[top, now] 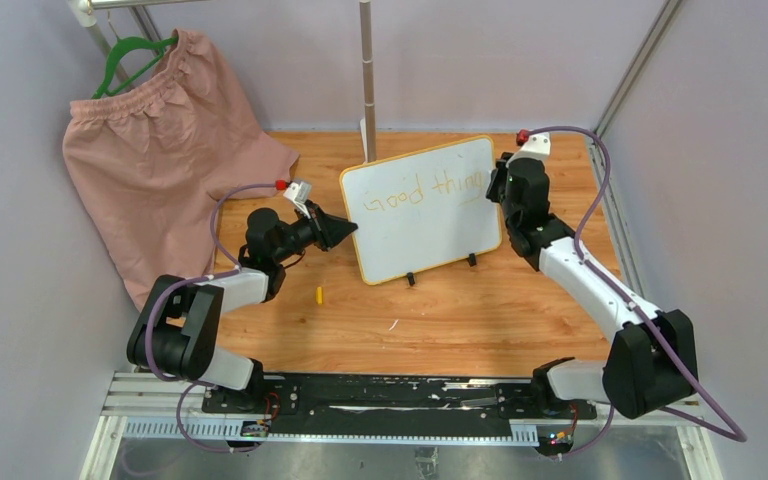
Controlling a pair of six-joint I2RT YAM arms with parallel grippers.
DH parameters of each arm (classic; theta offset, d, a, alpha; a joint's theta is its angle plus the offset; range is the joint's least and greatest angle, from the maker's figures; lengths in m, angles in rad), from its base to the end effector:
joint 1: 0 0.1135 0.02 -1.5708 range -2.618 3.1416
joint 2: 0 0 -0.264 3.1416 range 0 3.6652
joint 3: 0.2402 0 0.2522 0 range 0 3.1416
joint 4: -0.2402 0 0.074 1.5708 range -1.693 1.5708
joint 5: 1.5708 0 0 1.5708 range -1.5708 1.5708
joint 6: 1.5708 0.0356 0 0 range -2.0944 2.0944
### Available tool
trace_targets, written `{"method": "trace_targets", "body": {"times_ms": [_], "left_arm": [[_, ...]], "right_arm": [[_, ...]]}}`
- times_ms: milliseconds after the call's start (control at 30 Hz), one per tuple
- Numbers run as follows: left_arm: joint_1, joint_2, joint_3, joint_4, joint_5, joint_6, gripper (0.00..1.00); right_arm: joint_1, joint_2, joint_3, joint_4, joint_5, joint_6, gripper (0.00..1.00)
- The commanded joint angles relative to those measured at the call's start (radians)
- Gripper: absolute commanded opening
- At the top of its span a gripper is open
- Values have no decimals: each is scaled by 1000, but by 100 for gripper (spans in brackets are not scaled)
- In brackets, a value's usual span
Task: Write a sentence on the whiteboard
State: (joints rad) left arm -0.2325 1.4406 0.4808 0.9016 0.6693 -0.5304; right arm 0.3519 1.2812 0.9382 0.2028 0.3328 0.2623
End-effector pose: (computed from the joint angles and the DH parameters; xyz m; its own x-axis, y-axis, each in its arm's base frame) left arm 0.2646 -0.0854 0.2031 -0.4451 -0.3023 -0.8429 0.6472 0.5420 -0.5361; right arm 0.2876 0.0932 0.3256 -0.1324 0.2125 -0.9682 0.0127 0.9770 0.2127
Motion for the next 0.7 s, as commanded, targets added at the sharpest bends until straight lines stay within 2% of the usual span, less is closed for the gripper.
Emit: {"method": "trace_targets", "body": {"times_ms": [0,400,667], "left_arm": [[-11,-17,24,0,-2,33,0],[-13,-17,24,0,-2,32,0],[-13,-21,24,0,-2,30,0]], "right_arm": [[-15,16,42,26,-26,13,0],[-13,20,37,10,-97,14,0],[-13,-7,-1,-18,-76,17,0]]}}
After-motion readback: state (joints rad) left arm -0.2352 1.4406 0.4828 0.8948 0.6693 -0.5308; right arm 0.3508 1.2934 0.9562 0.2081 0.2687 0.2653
